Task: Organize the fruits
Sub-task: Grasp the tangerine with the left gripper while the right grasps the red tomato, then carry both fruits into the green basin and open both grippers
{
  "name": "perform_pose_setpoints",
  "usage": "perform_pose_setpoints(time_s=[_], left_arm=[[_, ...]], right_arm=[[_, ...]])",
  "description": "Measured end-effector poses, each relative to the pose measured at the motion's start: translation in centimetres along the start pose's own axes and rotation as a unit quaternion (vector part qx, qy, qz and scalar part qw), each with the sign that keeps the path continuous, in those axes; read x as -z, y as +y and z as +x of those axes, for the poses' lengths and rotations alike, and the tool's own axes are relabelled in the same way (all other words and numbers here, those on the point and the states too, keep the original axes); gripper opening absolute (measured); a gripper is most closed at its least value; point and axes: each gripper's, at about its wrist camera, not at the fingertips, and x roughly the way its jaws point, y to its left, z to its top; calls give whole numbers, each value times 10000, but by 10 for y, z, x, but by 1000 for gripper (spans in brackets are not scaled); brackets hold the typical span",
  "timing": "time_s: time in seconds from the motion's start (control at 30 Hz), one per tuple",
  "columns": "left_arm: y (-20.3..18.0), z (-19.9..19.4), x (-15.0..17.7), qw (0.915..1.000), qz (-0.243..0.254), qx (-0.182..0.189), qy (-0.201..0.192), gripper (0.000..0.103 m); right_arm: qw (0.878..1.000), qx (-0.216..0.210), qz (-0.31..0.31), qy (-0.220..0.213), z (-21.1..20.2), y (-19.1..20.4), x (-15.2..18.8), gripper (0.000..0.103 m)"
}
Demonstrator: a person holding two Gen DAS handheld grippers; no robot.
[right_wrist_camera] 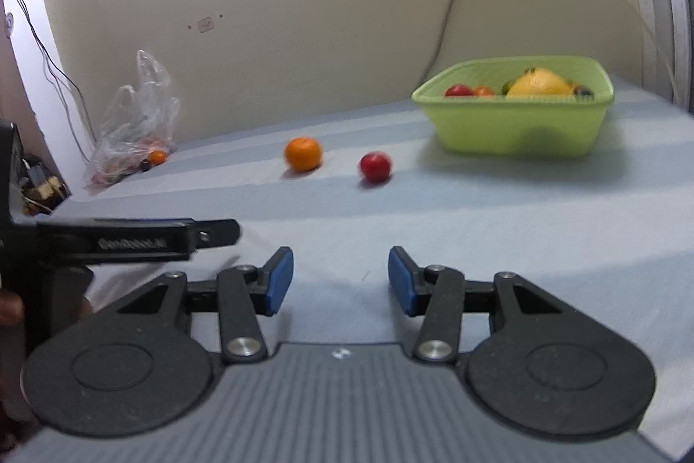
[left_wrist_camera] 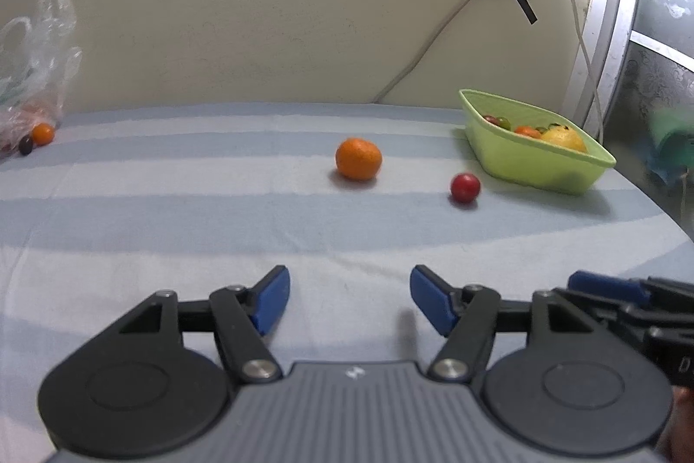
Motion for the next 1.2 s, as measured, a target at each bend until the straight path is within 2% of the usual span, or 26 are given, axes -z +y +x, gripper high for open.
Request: perform_pose_setpoints(time_s=[0.1, 0.2, 0.37, 0.43, 0.5, 0.53, 0.57, 0.63, 0.67, 0.77, 0.83, 0.9, 1.0, 1.13, 1.2], left_arm=[[7, 14, -21, 9998, 30, 180, -82, 62], [6, 35, -41, 9992, 296, 177, -188, 62], [1, 72, -63, 9988, 475, 29, -90, 62], [-3, 83, -67, 9987, 499, 82, -22, 57], [-6, 92, -69, 9986, 515, 94, 76, 45], [-7, 95, -68, 9985, 500, 200, 120, 40], [-9, 95, -67, 9983, 513, 238, 114, 37], [-16, 94, -64, 9975, 701, 108, 26, 36], [-19, 91, -62, 9971, 762, 80, 4, 36], [-22, 80, -64, 9976, 586, 360, -32, 36], [-32, 67, -70, 9963, 674, 470, -244, 36], [-44, 58, -81, 9941, 750, 626, -476, 36], [-64, 58, -101, 9906, 808, 911, -629, 36], [-98, 81, -116, 9878, 956, 1072, -603, 37], [-112, 98, -120, 9870, 992, 1177, -465, 38]], right_arm=[[9997, 50, -221, 43, 16, -7, -15, 51], [9988, 70, -445, 192, 40, -12, -31, 51], [9964, 50, -715, 456, 79, -17, -49, 51], [9952, 28, -803, 554, 91, -17, -52, 51], [9949, -59, -817, 583, 94, -18, -54, 51], [9947, -156, -828, 592, 94, -18, -54, 50], [9943, -193, -845, 614, 95, -18, -55, 42], [9946, -212, -835, 583, 92, -18, -54, 28], [9948, -263, -806, 559, 89, -20, -54, 28], [9964, -342, -701, 321, 76, -23, -56, 28], [9969, -325, -707, -76, 61, -23, -61, 28], [9946, -52, -830, -627, 43, -24, -65, 28], [9880, 485, -889, -1168, 33, -34, -68, 28], [9847, 951, -839, -1193, 42, -52, -67, 29], [9836, 1131, -828, -1133, 47, -58, -66, 32]])
